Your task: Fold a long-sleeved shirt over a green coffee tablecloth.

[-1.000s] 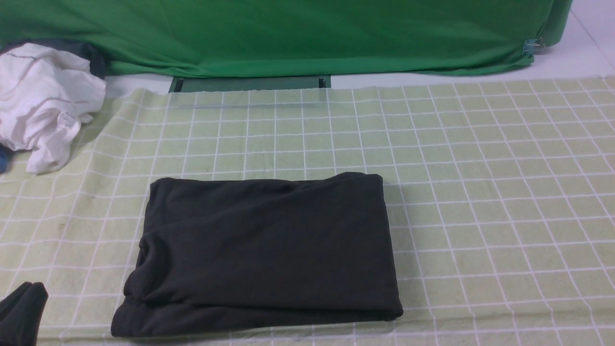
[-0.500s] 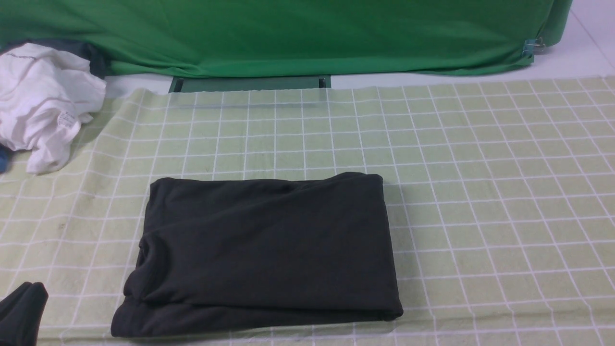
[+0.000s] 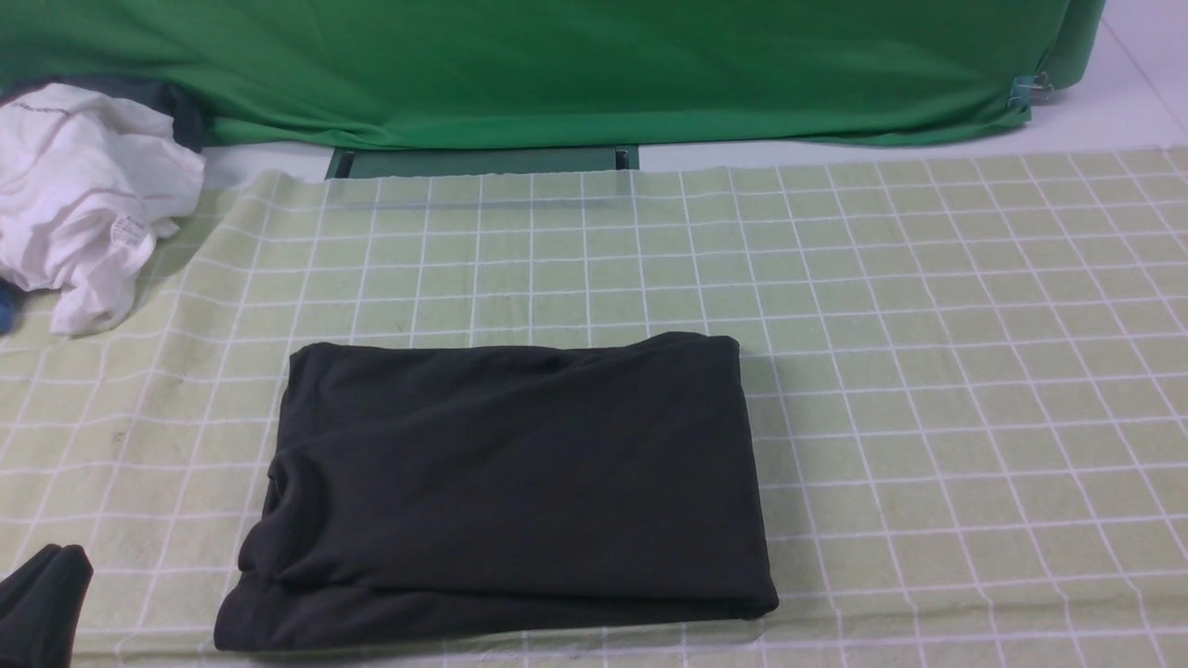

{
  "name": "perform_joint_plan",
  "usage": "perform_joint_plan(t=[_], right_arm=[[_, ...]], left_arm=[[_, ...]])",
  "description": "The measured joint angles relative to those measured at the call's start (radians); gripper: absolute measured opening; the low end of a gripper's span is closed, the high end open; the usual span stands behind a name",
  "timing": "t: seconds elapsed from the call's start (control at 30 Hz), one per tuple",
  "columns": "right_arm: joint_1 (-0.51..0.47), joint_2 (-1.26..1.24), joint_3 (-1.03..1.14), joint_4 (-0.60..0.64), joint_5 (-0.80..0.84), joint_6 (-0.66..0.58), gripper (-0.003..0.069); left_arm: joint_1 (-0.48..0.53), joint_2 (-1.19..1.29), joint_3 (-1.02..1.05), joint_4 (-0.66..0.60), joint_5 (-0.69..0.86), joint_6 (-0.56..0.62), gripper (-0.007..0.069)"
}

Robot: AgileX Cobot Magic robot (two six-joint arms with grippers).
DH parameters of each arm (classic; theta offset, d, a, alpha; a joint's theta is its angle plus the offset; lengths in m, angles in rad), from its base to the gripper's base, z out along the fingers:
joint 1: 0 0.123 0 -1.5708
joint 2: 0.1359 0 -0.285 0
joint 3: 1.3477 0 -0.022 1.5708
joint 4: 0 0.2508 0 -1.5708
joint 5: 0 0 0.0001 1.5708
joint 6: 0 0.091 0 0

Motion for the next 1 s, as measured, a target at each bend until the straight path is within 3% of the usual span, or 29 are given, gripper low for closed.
perform_joint_plan(t=[0.13, 0.3, 0.53, 0.73, 1.0], right_arm=[[-0.064, -0.001, 0.000, 0.000, 0.069, -0.026, 0.0238], [-0.225, -0.002, 0.059, 0.000, 0.182, -0.110, 0.0238], [-0.404, -0.003, 0.252, 0.000, 0.165, -0.117, 0.0238], [-0.462, -0.004, 0.384, 0.000, 0.129, -0.117, 0.0244], [-0.469, -0.097, 0.392, 0.000, 0.180, -0.121, 0.0244]], left_arm=[[0.000, 0.000, 0.000, 0.000, 0.000, 0.000, 0.0016], [0.000, 0.000, 0.000, 0.000, 0.000, -0.001, 0.0016], [0.000, 0.000, 0.000, 0.000, 0.000, -0.001, 0.0016], [0.000, 0.000, 0.000, 0.001, 0.000, -0.001, 0.0016], [0.000, 0.000, 0.000, 0.004, -0.001, -0.001, 0.0017]])
